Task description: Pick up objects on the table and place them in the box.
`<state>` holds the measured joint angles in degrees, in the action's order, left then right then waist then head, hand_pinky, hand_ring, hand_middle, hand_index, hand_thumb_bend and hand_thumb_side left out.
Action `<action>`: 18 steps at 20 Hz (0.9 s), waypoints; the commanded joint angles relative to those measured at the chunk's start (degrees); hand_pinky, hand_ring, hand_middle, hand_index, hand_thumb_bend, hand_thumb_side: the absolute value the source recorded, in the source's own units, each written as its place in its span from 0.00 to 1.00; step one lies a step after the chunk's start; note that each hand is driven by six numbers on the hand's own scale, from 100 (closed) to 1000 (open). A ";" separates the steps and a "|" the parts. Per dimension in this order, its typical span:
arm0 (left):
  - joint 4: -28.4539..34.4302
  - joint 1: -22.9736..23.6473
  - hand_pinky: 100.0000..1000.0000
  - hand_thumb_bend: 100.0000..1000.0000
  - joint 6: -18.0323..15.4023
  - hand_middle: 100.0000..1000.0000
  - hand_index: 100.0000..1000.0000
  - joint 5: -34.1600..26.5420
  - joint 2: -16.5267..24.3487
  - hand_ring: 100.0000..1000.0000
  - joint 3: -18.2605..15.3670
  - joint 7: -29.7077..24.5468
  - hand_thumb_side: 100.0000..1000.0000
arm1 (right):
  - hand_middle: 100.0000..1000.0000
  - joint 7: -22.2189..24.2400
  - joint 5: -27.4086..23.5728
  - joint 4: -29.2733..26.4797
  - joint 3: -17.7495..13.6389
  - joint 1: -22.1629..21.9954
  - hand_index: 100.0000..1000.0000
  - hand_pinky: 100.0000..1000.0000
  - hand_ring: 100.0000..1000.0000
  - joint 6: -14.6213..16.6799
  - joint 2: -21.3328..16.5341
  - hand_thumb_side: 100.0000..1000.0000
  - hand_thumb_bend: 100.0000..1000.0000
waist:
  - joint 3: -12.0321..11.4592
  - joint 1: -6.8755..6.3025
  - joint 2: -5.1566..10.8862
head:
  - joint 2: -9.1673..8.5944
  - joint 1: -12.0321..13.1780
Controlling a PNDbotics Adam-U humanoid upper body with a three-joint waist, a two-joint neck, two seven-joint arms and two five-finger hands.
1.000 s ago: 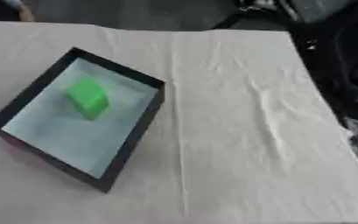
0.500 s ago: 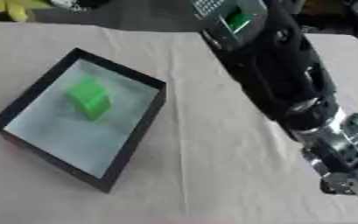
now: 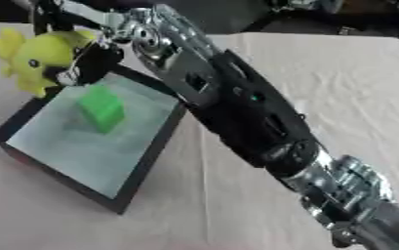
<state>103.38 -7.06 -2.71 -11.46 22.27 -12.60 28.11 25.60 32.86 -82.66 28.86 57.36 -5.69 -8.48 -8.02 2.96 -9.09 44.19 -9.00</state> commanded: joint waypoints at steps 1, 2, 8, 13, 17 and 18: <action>1.28 -0.65 0.80 0.39 -0.03 0.75 0.76 0.08 0.84 0.55 -0.73 0.17 0.62 | 0.43 -0.41 2.44 2.11 0.67 -0.29 0.61 0.82 0.59 1.56 1.56 0.07 0.24 | -0.13 -0.41 0.53 | -0.07 -0.24; 1.28 -0.68 0.80 0.39 -0.02 0.75 0.76 0.10 0.83 0.55 -0.74 0.17 0.62 | 0.43 -0.54 2.99 2.81 0.91 -0.82 0.61 0.82 0.59 1.96 2.00 0.07 0.24 | -0.14 -0.41 0.50 | -0.07 -0.26; 1.23 -0.58 0.80 0.39 0.02 0.75 0.76 0.12 0.71 0.54 -0.80 0.14 0.62 | 0.43 -1.60 5.24 5.99 1.75 -3.81 0.61 0.82 0.59 3.62 3.75 0.07 0.23 | -0.15 -0.33 0.31 | -0.07 -0.28; 1.21 -0.52 0.80 0.39 0.01 0.75 0.76 0.14 0.65 0.54 -0.79 0.02 0.62 | 0.58 -1.79 5.89 6.13 1.53 -4.35 0.76 0.84 0.73 3.97 3.42 0.00 0.34 | 0.00 -0.31 0.22 | -0.07 -0.21; 1.09 -0.49 0.80 0.40 0.08 0.75 0.76 0.12 0.55 0.54 -0.64 -0.33 0.62 | 0.76 1.53 5.34 4.29 1.12 -4.38 0.91 0.94 0.90 6.67 3.17 0.26 0.50 | 0.15 -0.35 0.13 | -0.07 -0.26; 1.06 -0.50 0.80 0.40 0.09 0.75 0.76 0.12 0.56 0.54 -0.62 -0.41 0.62 | 0.77 1.97 5.24 3.72 1.00 -4.34 0.91 0.95 0.91 7.06 3.02 0.27 0.55 | 0.17 -0.36 0.12 | -0.07 -0.26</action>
<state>103.54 -7.13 -2.60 -11.46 22.09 -12.76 27.89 26.93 38.31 -77.20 30.62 51.96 0.76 -4.83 -7.87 3.01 -9.52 44.19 -9.21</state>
